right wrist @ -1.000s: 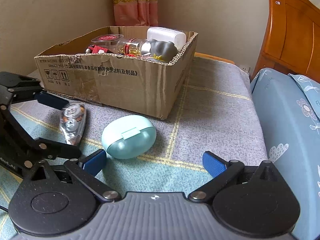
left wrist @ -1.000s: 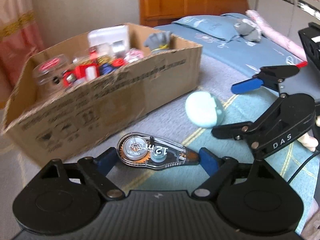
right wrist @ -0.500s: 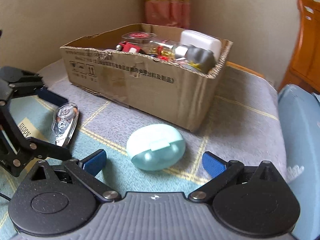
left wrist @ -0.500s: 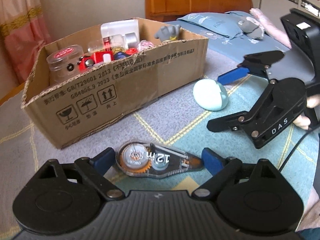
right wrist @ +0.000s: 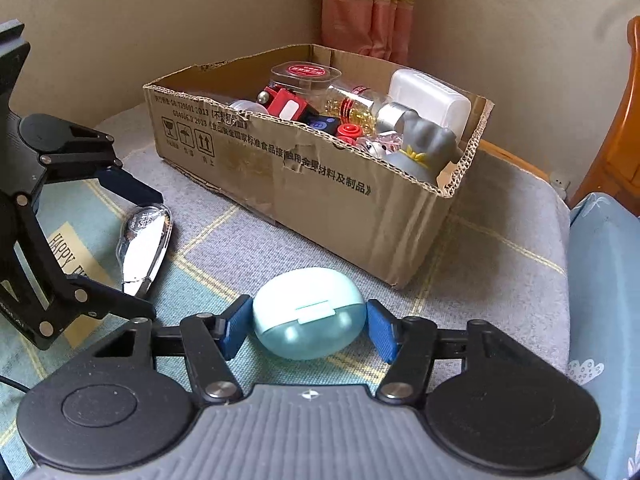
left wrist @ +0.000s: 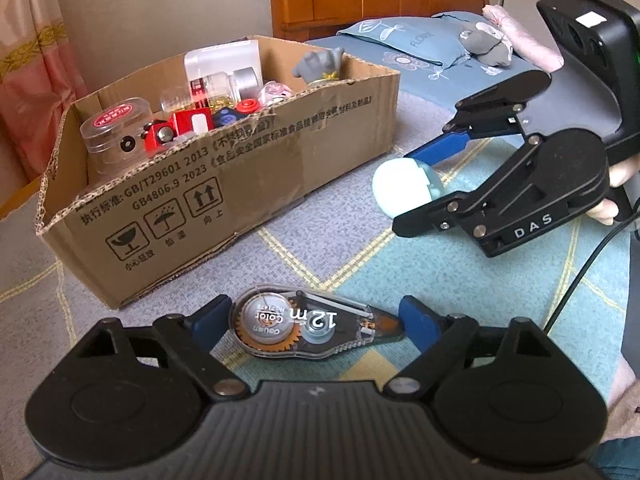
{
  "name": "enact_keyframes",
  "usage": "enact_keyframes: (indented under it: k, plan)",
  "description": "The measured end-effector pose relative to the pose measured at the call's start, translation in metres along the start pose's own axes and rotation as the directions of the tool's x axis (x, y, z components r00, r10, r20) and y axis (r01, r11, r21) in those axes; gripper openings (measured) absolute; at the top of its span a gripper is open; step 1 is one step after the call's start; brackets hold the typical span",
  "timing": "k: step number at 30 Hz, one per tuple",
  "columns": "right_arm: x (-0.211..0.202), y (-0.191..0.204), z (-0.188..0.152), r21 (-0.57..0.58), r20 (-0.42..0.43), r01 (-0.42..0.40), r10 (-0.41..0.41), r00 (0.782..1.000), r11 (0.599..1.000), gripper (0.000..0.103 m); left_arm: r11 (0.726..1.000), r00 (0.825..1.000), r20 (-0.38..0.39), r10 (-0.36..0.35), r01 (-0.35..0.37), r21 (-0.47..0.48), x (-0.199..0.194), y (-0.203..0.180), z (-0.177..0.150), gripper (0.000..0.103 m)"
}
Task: Organize rigid objects
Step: 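Close the left tool on the correction tape while the right tool grips the pale blue case, then carry the tape and blue case into the box and open both tools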
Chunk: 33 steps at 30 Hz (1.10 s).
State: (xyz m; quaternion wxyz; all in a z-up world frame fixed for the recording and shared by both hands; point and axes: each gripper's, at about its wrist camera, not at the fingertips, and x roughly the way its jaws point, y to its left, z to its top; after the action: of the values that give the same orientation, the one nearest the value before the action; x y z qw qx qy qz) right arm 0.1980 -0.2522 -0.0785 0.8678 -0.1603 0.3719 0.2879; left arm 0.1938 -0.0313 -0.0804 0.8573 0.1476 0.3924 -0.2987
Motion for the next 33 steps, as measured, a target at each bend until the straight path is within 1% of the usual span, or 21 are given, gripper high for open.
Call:
enact_keyframes:
  k: [3,9,13,21,27,30,33]
  plan:
    - [0.0,0.0,0.001,0.01,-0.011,-0.005,0.005,1.0,1.0,0.066,1.0,1.0,0.002,0.007,-0.007,0.004,-0.007,-0.001,0.003,0.089]
    - [-0.012,0.0,0.001,0.018,-0.006,-0.032,0.032,0.999,0.999,0.066,1.0,1.0,0.012,0.025,-0.025,0.009,-0.025,-0.002,0.011,0.089]
    - [-0.018,0.004,0.002,0.006,-0.005,-0.024,0.024,1.0,1.0,0.066,0.999,0.999,0.023,0.038,-0.038,0.005,-0.036,-0.001,0.017,0.089]
    - [-0.033,0.004,0.007,0.033,0.018,-0.053,0.052,0.998,0.998,0.066,0.997,0.995,0.057,0.079,-0.079,0.001,-0.059,0.008,0.038,0.089]
    - [-0.062,0.0,0.027,0.039,0.085,-0.096,0.092,0.992,0.995,0.066,0.989,0.982,0.119,0.146,-0.143,-0.032,-0.076,0.03,0.066,0.089]
    - [-0.073,-0.002,0.044,0.034,0.13,-0.097,0.092,0.987,0.995,0.066,0.981,0.973,0.125,0.193,-0.188,-0.05,-0.073,0.044,0.082,0.089]
    - [-0.078,-0.001,0.062,0.018,0.167,-0.082,0.078,0.983,0.996,0.066,0.974,0.968,0.125,0.218,-0.209,-0.083,-0.066,0.059,0.095,0.089]
